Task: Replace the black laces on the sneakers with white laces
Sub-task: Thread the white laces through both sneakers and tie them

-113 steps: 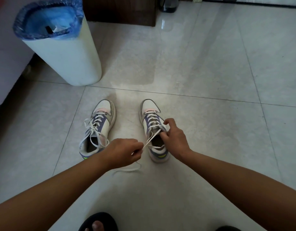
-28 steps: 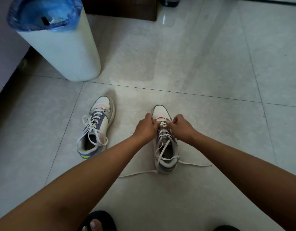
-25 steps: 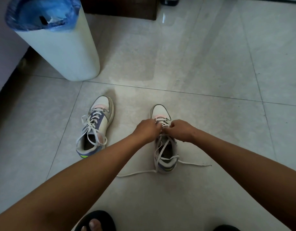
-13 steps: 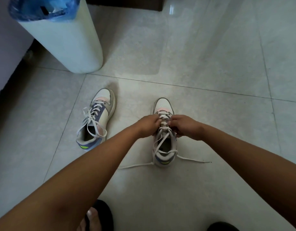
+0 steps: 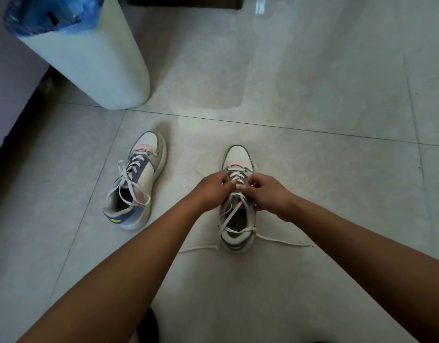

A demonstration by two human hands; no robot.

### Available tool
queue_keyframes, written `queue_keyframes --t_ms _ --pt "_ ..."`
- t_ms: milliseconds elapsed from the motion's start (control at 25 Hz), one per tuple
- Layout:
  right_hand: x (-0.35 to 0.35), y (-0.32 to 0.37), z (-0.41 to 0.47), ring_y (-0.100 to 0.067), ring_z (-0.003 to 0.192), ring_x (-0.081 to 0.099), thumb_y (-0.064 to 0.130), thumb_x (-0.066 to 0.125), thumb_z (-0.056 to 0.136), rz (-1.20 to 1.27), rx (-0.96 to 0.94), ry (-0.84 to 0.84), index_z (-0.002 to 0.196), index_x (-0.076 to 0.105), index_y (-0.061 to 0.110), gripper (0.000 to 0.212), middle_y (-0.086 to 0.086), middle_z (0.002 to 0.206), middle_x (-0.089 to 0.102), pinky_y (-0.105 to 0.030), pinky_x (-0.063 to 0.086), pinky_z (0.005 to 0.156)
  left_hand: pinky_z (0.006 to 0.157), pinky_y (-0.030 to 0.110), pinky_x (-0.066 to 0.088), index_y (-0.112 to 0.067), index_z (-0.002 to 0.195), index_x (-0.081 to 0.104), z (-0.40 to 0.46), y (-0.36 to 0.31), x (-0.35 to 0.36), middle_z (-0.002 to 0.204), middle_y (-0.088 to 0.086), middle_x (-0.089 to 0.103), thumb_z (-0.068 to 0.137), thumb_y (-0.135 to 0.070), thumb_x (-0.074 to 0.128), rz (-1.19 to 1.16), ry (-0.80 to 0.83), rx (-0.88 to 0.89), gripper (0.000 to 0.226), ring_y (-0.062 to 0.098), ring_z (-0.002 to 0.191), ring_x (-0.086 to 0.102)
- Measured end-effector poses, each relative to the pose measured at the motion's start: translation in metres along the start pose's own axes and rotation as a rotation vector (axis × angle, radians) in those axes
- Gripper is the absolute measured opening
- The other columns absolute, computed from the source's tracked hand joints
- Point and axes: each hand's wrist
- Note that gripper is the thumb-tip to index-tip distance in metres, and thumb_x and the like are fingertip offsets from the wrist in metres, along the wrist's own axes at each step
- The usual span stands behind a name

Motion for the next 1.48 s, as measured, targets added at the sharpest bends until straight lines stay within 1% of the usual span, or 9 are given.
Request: queue_keyframes --t_ms 80,200,360,480,680,840,960,1200,1480 --pt "0.001 -0.005 0.003 -0.013 0.059 0.045 0.016 0.051 0.097 0.297 0.077 -0.008 0.079 0.049 0.015 0.018 -0.004 0.07 0.05 -0.024 0.039 0.055 0.059 0.027 0.044 -0.016 0.079 0.049 -0.002 0.002 0.005 0.076 0.004 0.054 0.099 -0.023 0.044 -0.364 0.056 -0.12 0.022 0.017 0.067 0.051" --pt "0.005 -0.012 0.009 -0.013 0.058 0.043 0.009 0.047 0.098 0.615 0.098 -0.108 0.079 0.049 0.012 0.019 -0.005 0.068 0.049 -0.025 0.038 0.059 0.059 0.025 0.042 -0.013 0.078 0.05 -0.009 0.01 0.019 0.073 0.005 0.053 0.099 -0.02 0.045 -0.8 -0.087 -0.19 0.023 0.014 0.061 0.048" --pt "-0.002 -0.004 0.007 -0.016 0.066 0.05 0.032 0.051 0.095 0.04 -0.018 -0.235 0.075 0.049 0.015 0.026 -0.002 0.071 0.053 -0.03 0.042 0.063 0.056 0.026 0.042 -0.012 0.095 0.046 -0.009 0.005 0.014 0.086 0.007 0.055 0.098 -0.038 0.044 -0.496 -0.257 -0.291 0.026 0.016 0.069 0.054" --pt "-0.006 0.007 0.008 -0.019 0.069 0.052 0.05 0.042 0.094 -0.496 -0.073 -0.096 0.073 0.055 0.013 0.045 -0.001 0.069 0.052 -0.029 0.036 0.059 0.058 0.028 0.04 -0.009 0.095 0.049 -0.015 -0.005 0.003 0.085 0.007 0.053 0.098 -0.046 0.034 0.015 -0.126 -0.273 0.04 0.023 0.074 0.054" --pt "0.004 0.028 0.003 -0.03 0.106 0.057 0.021 0.038 0.099 -0.816 -0.161 0.127 0.113 0.058 0.007 0.028 -0.016 0.116 0.061 -0.031 0.041 0.077 0.05 0.028 0.041 -0.002 0.116 0.053 -0.02 -0.03 0.001 0.102 0.02 0.061 0.102 -0.027 0.033 0.239 0.089 -0.234 0.035 0.034 0.078 0.06" --pt "0.004 0.034 0.006 -0.03 0.114 0.054 0.01 0.041 0.097 -0.864 -0.158 0.189 0.121 0.058 0.002 0.031 -0.019 0.125 0.058 -0.03 0.041 0.089 0.075 0.035 0.047 0.001 0.118 0.054 -0.024 -0.031 0.001 0.117 0.025 0.06 0.101 -0.018 0.033 0.3 0.097 -0.214 0.033 0.036 0.097 0.062" --pt "0.005 0.024 -0.001 -0.033 0.106 0.057 0.016 0.039 0.096 -0.768 -0.212 0.068 0.106 0.062 0.004 0.027 -0.021 0.117 0.06 -0.032 0.04 0.077 0.052 0.028 0.044 -0.006 0.085 0.051 -0.035 -0.022 -0.005 0.092 0.023 0.061 0.099 -0.021 0.035 0.191 0.068 -0.22 0.026 0.026 0.064 0.057" --pt "0.011 0.027 -0.003 -0.032 0.104 0.058 0.028 0.033 0.1 -0.755 -0.16 -0.007 0.11 0.059 0.006 0.036 -0.017 0.115 0.062 -0.031 0.04 0.077 0.074 0.035 0.041 -0.005 0.109 0.047 -0.038 -0.018 0.008 0.11 0.02 0.061 0.099 -0.037 0.035 0.164 -0.144 -0.217 0.035 0.035 0.099 0.057" --pt "0.016 0.017 -0.007 -0.032 0.104 0.058 0.014 0.043 0.095 -0.886 -0.182 0.002 0.109 0.062 0.003 0.026 -0.016 0.115 0.063 -0.031 0.043 0.08 0.082 0.034 0.042 -0.007 0.12 0.053 -0.031 -0.01 0.012 0.12 0.015 0.059 0.101 -0.038 0.029 0.526 0.003 -0.11 0.044 0.03 0.108 0.056"
Point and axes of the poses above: each hand's wrist, its own z-axis towards the middle knuckle, its own x-axis out of the palm, y = z × x
